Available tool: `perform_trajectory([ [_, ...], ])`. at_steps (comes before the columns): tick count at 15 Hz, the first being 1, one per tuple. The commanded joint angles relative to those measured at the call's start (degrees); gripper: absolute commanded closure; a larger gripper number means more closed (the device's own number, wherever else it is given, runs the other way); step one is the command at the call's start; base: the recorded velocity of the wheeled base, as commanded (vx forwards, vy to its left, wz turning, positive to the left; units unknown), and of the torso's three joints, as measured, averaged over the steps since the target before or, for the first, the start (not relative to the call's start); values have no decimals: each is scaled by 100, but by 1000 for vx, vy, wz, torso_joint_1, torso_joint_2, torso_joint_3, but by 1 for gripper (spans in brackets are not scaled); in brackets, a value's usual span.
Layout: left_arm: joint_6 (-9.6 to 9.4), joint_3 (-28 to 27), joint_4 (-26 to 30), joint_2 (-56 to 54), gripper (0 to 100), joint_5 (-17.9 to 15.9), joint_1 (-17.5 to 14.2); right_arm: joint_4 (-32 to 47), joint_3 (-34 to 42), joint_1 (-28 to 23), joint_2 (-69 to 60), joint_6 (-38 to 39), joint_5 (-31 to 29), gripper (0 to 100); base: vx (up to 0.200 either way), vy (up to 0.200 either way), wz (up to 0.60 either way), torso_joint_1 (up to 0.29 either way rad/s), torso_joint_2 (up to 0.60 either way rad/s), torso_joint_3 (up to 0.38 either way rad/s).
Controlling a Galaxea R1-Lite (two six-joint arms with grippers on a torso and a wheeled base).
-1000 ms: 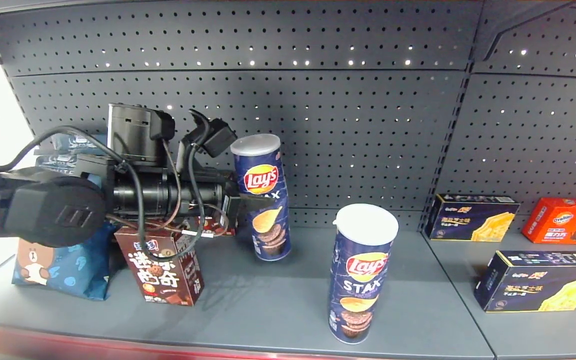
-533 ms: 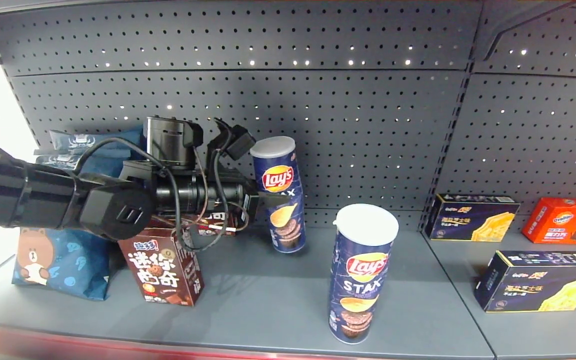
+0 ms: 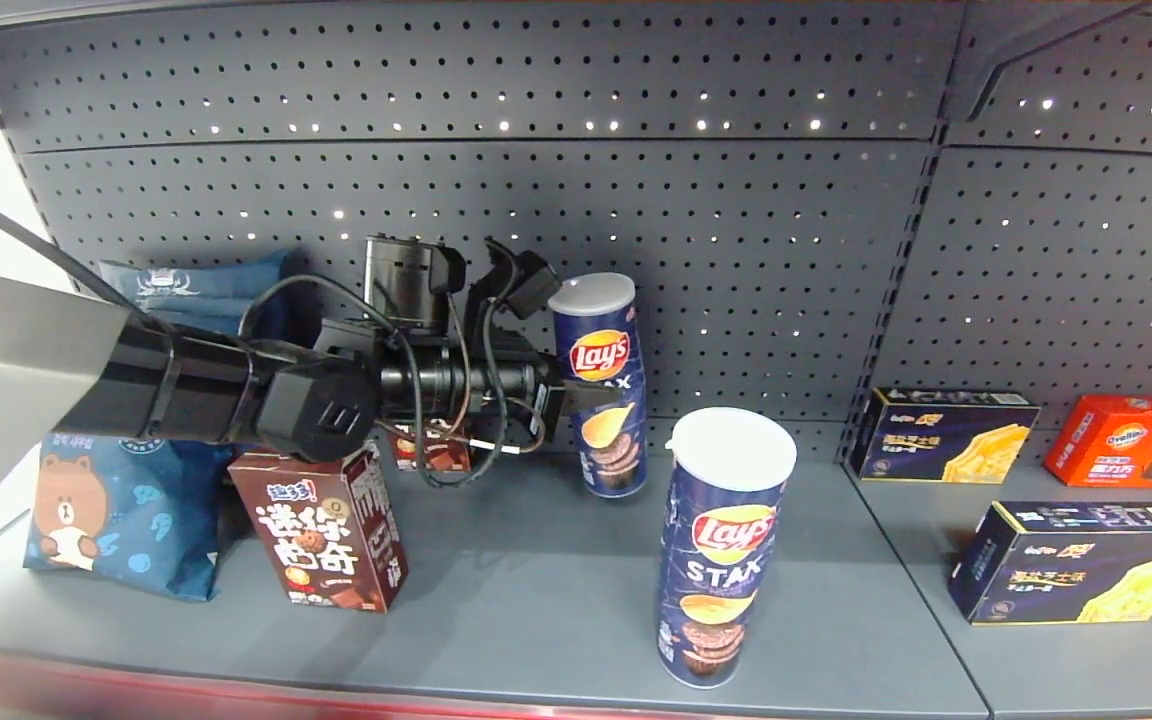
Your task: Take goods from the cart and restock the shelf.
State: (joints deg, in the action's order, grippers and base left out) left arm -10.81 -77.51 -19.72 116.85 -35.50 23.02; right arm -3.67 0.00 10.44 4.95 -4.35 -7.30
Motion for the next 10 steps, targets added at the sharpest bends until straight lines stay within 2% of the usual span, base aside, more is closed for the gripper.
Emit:
perform_trajectory([
  [1,0,-133,30,119,100,-1,63,-2,0,2,24,-4,1,0,0,0,0,0,0,0],
  [3,-79,-590,777,163,100,-1,54,-2,0,2,24,22,1,0,0,0,0,0,0,0],
  [5,-729,-1038,1252,356,100,-27,1,-2,0,2,24,119,1,0,0,0,0,0,0,0],
  [7,-826,-1363,1876,365,100,-475,10,-11,0,2,24,128,10,0,0,0,0,0,0,0],
  [10,-861,-1733,1981,576,100,-484,19,-2,0,2,24,128,1,0,0,0,0,0,0,0],
])
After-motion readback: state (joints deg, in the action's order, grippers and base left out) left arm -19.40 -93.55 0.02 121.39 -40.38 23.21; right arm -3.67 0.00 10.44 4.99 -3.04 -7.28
